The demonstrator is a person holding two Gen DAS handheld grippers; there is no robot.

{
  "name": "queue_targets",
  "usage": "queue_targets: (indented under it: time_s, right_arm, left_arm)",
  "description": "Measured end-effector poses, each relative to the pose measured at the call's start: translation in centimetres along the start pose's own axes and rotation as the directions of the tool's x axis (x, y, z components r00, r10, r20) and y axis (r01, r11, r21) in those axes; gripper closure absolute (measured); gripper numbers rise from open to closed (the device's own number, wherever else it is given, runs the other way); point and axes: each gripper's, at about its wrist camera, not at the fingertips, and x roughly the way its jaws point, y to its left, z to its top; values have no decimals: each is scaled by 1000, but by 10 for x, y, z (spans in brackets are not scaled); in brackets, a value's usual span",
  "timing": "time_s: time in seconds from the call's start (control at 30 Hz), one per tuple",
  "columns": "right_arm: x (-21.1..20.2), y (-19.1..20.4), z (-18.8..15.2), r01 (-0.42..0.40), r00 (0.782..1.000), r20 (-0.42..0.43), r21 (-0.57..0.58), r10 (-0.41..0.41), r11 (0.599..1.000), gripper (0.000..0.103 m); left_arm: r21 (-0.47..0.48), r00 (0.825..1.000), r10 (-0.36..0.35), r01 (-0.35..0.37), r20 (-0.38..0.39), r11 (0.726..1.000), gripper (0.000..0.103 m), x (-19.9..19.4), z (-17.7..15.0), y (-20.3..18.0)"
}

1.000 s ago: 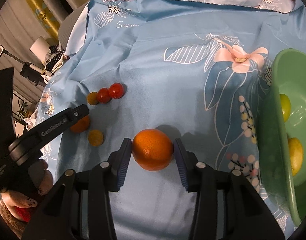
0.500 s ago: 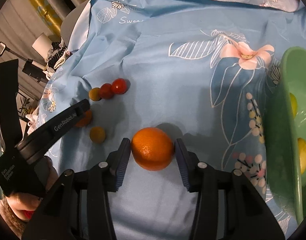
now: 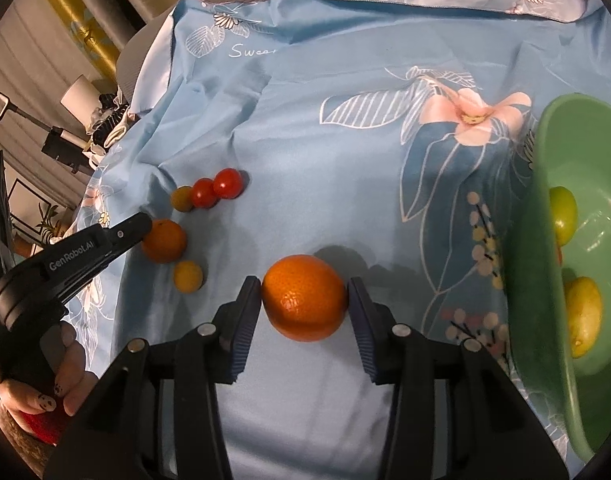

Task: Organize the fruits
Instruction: 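Close the right gripper on an orange while the left gripper grasps the other orange, then lift the orange in the right gripper while the left gripper lifts its orange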

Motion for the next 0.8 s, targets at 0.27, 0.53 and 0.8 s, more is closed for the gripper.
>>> queue_targets:
  time_s: [0.27, 0.53, 0.8]
  right_arm:
    - [-3, 2, 0, -13, 1000, 4, -1, 13, 1000, 58]
    - [-6, 3, 0, -15, 1000, 9, -6, 15, 1000, 58]
    - [-6, 5, -1, -18, 1000, 5, -7, 18, 1000, 58]
  left_arm:
    - [-22, 999, 22, -23, -47, 1000, 70, 2, 2, 6]
    - [-24, 993, 99, -101, -69, 995, 69, 8, 1, 4]
    - [-29, 987, 148, -149, -57, 988, 51, 14, 0, -8]
